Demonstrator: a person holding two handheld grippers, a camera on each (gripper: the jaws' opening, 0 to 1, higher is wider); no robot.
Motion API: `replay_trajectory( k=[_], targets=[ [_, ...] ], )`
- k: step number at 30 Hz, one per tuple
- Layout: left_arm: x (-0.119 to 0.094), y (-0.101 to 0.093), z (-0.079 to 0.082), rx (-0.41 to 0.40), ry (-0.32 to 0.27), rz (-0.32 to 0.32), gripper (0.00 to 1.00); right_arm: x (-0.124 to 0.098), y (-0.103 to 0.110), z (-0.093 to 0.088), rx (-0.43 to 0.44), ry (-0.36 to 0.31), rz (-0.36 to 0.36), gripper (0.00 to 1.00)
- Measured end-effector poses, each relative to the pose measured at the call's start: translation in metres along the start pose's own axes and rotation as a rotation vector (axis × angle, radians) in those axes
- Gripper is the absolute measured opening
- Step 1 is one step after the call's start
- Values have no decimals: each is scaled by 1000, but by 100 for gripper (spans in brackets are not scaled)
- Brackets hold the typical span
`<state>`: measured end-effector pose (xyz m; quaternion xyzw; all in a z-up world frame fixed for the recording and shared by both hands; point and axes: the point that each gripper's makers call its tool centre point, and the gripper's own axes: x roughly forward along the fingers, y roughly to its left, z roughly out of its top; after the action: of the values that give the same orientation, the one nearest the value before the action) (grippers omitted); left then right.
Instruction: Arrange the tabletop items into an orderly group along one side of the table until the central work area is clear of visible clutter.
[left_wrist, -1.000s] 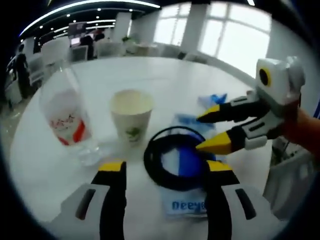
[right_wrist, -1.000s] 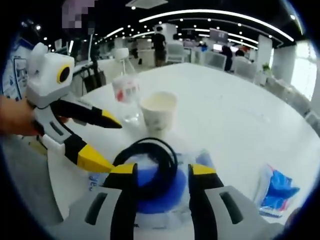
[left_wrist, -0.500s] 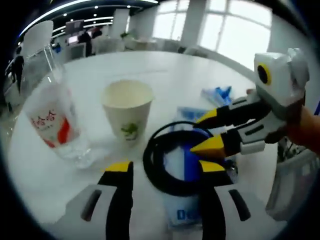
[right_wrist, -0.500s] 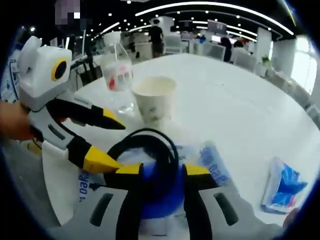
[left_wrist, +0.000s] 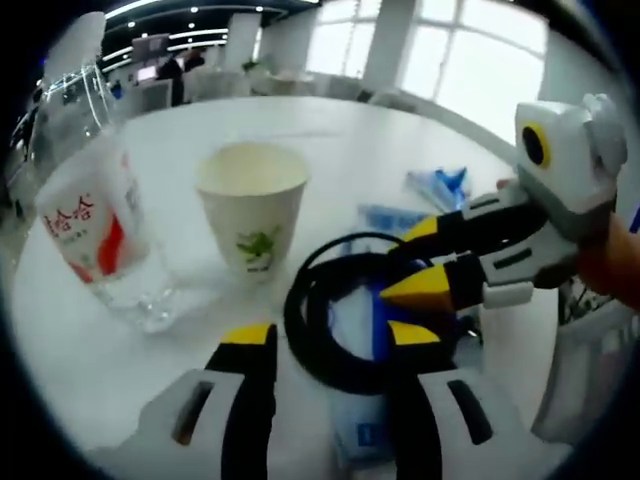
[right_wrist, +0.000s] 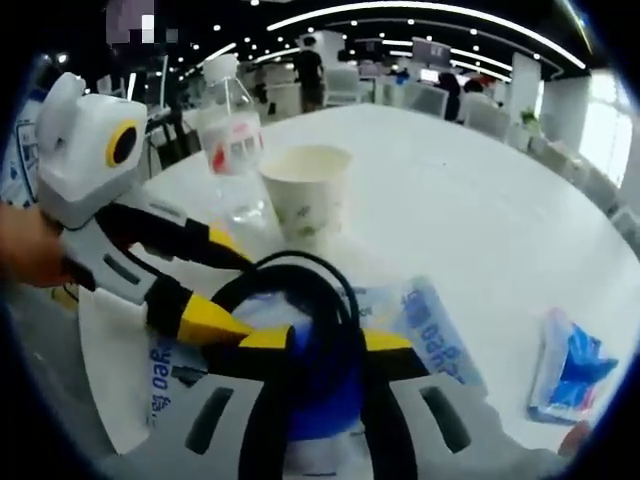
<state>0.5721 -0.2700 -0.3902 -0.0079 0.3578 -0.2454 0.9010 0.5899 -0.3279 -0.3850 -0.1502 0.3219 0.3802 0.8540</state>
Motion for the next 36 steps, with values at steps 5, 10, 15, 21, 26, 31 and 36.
replay_trajectory(
  k=[5, 10, 15, 21, 26, 31, 36],
  targets=[
    [-1, 3, 2, 4, -12, 27, 29, 1, -2, 0, -5, -4, -11, 21],
    [-1, 6, 2, 9, -13, 39, 24, 1, 0, 1, -8, -5, -9, 20],
    [-1, 9, 4, 29, -21, 68, 19, 0, -1, 2, -17, -8, -22, 17],
    [-3, 13, 7, 28, -31, 91, 12, -1, -4, 3, 14, -12, -32, 13],
    [-5, 13, 8, 37, -34, 107, 11, -3, -6, 3, 48, -12, -38, 10],
    [-9, 12, 11, 41, -38, 117, 10, -6, -7, 2, 89, -7, -30, 8],
    [-11, 8, 15, 55, -45, 101, 9, -10, -7, 0, 128, -4, -23, 7]
  ],
)
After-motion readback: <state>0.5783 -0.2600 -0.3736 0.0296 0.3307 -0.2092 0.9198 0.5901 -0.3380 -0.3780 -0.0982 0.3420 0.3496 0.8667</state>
